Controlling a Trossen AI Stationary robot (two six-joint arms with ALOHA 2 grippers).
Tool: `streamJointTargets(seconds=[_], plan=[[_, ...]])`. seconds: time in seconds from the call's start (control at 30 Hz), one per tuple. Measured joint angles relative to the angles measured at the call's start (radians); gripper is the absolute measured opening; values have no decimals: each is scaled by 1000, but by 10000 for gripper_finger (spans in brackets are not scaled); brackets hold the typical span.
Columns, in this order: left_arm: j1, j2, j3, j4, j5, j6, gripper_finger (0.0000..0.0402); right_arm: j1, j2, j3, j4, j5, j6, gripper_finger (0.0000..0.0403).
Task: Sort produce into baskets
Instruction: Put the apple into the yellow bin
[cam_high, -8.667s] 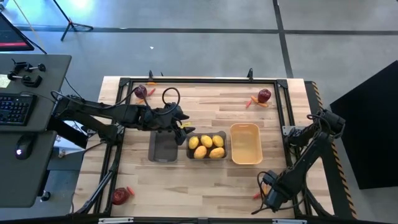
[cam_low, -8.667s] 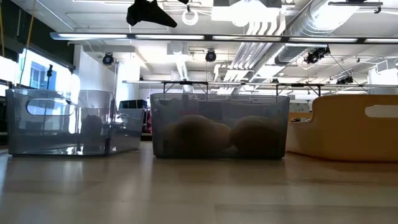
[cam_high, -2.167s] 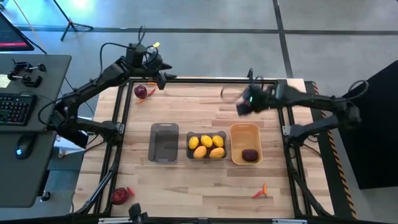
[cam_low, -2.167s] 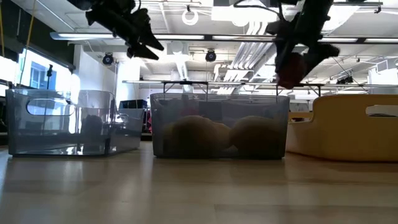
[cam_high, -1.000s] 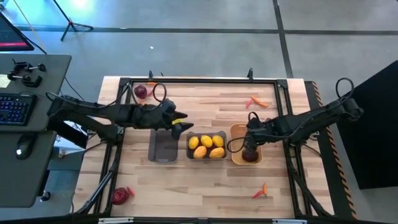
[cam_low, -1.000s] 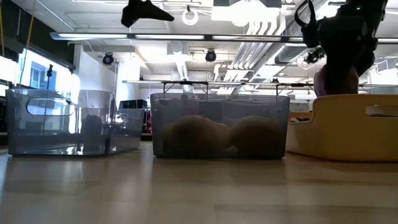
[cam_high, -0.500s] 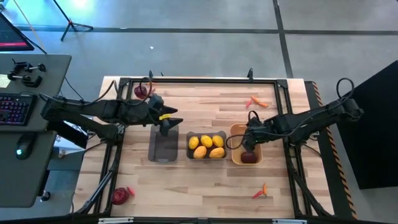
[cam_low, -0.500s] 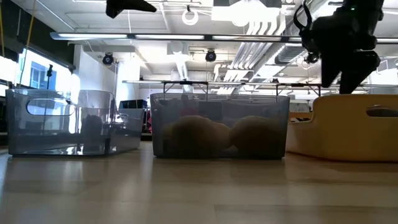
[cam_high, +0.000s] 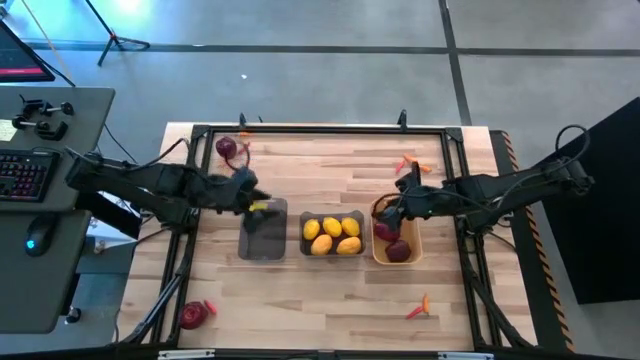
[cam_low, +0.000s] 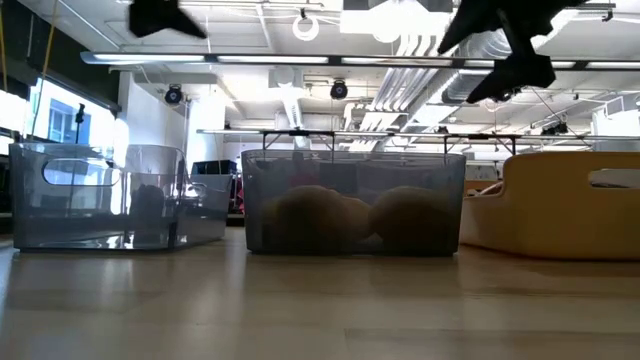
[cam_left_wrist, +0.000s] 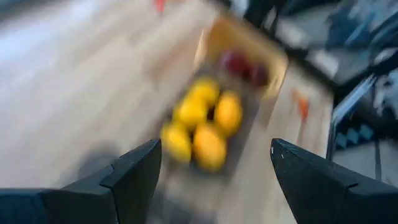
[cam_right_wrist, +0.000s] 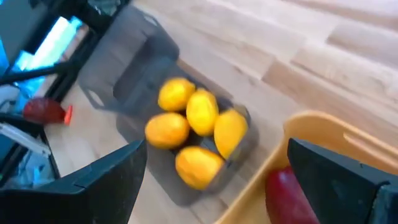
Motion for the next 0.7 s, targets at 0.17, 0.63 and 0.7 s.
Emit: streamJointTargets(seconds=[0.17,0.63,0.7], plan=[[-168,11,0,-286,116,-299,289,0,21,0,13,73,-2,376],[-645,283,-1,-467,678,-723,289,-1,147,0,13,98,-19,376],[-665,332,-2,-468,733,-672,289,-1,160,0,14,98,-19,376]])
